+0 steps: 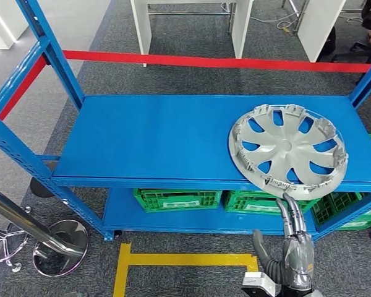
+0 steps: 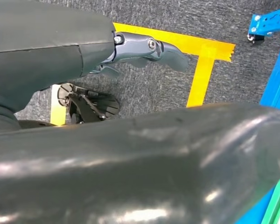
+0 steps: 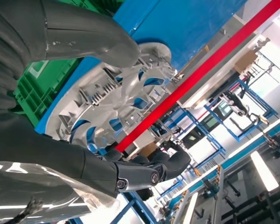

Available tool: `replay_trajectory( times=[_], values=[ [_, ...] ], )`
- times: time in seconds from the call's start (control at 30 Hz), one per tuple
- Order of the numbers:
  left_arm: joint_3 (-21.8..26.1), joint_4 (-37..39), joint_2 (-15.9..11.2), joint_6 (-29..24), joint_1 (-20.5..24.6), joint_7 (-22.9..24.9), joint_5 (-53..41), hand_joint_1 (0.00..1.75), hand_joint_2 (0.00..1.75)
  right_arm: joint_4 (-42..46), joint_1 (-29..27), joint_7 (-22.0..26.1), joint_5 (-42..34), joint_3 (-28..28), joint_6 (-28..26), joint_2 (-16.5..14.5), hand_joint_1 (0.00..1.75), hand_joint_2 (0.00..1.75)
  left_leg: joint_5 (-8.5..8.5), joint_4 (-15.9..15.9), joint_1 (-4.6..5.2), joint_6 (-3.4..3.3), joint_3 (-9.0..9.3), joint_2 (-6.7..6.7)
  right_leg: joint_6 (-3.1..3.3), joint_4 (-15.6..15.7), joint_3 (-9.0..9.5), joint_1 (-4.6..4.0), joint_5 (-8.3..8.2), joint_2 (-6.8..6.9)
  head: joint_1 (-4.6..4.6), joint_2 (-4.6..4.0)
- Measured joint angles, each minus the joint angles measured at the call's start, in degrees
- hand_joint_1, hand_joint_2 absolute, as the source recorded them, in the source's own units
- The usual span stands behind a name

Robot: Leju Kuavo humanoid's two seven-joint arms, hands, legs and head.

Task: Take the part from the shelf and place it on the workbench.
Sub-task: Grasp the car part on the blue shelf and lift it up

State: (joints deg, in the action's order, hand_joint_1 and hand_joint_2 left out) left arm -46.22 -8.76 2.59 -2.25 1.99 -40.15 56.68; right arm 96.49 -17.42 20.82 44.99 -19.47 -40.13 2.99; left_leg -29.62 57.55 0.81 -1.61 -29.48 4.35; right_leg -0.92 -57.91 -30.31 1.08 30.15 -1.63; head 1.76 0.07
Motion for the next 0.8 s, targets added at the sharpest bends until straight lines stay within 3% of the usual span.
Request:
replay_trajectory(
  times=[0.57, 0.8],
  values=[
    [0.4, 0.0, 0.2, 0.0, 0.0, 0.0, 0.0, 0.00, 0.00, 1.0, -0.5, 0.2, 0.1, 0.4, 0.0, -0.2, 0.00, 1.75, 0.00, 0.0, 0.00, 0.00, 0.00, 0.00, 0.00, 0.0, -0.01, 0.00, 0.00, 0.00, 0.00, 0.00],
    [0.4, 0.0, 0.3, 0.8, 0.0, 0.0, 0.4, 0.00, 0.00, 2.1, -1.5, 7.3, 4.6, 4.0, 0.0, -4.0, 0.00, 1.75, 0.00, 0.0, 0.00, 0.00, 0.00, 0.00, 0.00, 0.0, -0.01, -0.01, 0.00, 0.00, 0.01, 0.00]
  ],
)
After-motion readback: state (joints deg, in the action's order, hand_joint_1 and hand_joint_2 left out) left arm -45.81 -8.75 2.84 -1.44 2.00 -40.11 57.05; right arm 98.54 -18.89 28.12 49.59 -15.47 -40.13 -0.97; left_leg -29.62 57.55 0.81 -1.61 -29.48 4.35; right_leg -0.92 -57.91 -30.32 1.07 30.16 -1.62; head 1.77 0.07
